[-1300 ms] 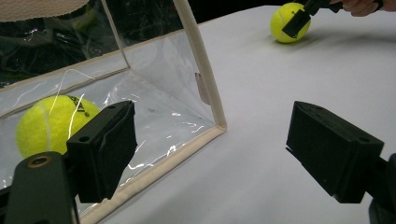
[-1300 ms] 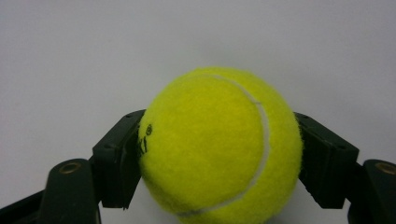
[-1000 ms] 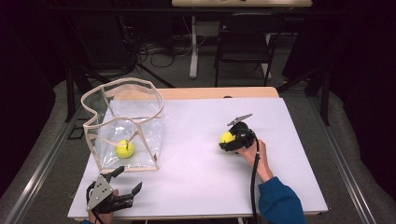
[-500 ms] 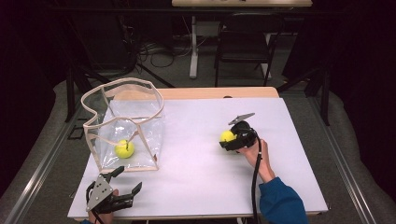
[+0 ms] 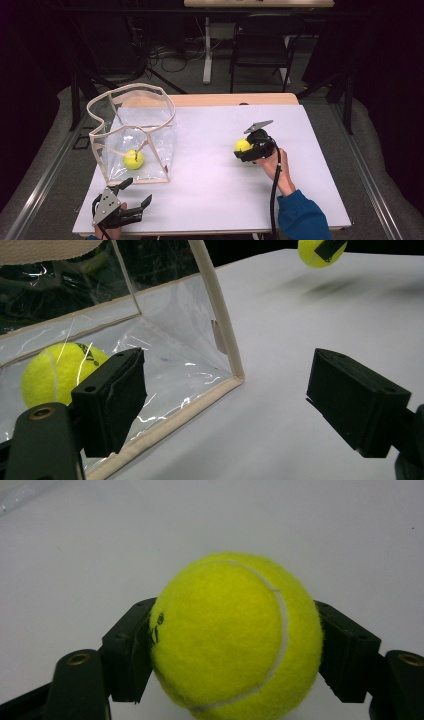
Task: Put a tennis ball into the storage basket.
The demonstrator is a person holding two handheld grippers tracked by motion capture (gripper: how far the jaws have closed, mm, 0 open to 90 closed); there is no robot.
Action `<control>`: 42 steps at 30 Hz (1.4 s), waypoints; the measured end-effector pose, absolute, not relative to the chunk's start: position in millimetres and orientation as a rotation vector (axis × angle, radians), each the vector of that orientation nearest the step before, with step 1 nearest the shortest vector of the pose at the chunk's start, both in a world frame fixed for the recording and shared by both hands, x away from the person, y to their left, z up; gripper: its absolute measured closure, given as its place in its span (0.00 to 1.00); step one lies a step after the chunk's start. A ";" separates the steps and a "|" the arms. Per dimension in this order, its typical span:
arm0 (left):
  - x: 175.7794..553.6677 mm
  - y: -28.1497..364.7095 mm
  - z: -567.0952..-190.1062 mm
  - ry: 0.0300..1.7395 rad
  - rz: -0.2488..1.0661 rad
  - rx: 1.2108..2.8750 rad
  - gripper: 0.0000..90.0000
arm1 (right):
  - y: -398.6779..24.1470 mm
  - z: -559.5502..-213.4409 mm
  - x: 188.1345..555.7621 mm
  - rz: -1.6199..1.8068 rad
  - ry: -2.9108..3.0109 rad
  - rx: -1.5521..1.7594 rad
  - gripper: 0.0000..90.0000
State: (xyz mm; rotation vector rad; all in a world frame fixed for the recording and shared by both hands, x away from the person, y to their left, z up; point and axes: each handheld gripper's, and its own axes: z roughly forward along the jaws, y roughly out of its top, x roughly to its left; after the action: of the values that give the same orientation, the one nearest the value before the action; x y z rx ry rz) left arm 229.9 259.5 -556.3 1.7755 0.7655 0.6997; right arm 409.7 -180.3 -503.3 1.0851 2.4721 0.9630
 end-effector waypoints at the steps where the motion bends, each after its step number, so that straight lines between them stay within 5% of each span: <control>1: 229.8 259.6 -556.2 0.764 0.701 1.775 0.18 | -180.3 -502.3 408.5 0.965 2.472 1.084 0.29; 42: 230.4 260.4 -555.6 0.764 0.701 1.770 0.18 | -143.2 -485.9 398.3 1.047 2.546 0.941 0.29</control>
State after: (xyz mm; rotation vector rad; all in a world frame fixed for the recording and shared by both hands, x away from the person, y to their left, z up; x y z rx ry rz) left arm 230.4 260.4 -555.6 1.7703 0.7642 0.7011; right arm 398.3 -143.2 -485.9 0.9409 2.5459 1.0465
